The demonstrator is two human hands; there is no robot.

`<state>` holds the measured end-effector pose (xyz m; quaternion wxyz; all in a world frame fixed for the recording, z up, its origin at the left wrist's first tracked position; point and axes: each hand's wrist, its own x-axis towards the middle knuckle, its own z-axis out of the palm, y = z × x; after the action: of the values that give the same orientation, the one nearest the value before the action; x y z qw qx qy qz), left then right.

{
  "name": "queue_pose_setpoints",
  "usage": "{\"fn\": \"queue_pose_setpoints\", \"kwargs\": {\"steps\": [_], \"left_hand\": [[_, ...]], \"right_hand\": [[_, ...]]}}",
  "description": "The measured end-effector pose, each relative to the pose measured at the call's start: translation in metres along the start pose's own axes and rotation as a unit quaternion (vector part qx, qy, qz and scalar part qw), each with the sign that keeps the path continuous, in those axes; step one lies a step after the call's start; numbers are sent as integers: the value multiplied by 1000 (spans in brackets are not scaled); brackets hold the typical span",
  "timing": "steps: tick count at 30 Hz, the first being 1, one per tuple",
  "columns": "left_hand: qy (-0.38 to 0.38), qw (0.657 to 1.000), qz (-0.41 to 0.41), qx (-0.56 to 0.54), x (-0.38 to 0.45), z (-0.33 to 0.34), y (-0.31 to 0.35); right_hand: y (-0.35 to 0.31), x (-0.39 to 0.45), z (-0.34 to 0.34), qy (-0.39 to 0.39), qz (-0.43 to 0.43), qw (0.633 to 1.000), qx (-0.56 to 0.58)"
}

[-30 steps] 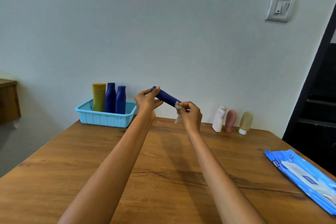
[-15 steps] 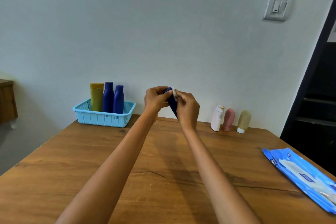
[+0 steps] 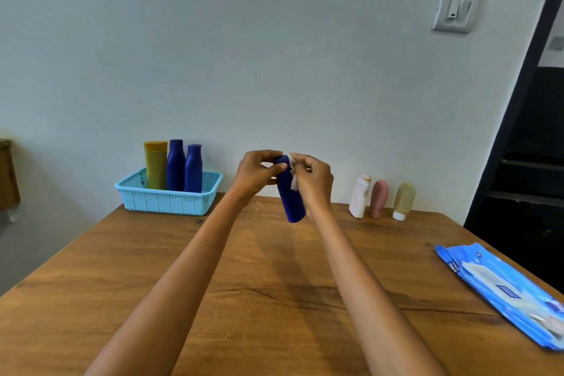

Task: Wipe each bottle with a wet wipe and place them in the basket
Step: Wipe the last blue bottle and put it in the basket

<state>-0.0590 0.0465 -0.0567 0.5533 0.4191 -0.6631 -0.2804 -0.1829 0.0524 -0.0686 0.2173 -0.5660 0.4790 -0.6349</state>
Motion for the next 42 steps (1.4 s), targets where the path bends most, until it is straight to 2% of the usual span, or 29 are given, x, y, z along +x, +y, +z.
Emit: {"fn": "queue_pose_setpoints", "kwargs": {"steps": [2,5,8,13,16,19,22,32,34,38,42], "left_hand": [[-11,1000,4,18,-2,0,-4],[-15,1000,2,25,-2,0,-8],[-27,999,21,32,-1,-1,-6],[-106,988,67,92,-3,0,-11],[-124,978,108,126,-2,0,-12],[-135,977,114,123,-2,-1,-16],[-151,976,103,119,-6,3,-23],[-158,986,40,38,-9,7,-29],[-135,989,42,47,-8,8,-30],[-45,986,58,150,-4,8,-32],[-50,992,35,111,-5,13,-30]], "right_hand": [[12,-4,0,-5,15,999,-36],[40,-6,-3,-61,95,987,-112],[57,-7,-7,-86,158,976,-122],[47,-2,-14,-70,182,981,-22],[37,2,-17,-64,175,982,25],[30,4,-19,-58,189,976,91],[28,3,-18,-61,184,976,98],[30,3,-13,-60,187,977,82],[30,4,-13,-54,177,980,77],[30,4,-10,-55,174,980,76],[29,2,-6,-58,159,983,70]]}}
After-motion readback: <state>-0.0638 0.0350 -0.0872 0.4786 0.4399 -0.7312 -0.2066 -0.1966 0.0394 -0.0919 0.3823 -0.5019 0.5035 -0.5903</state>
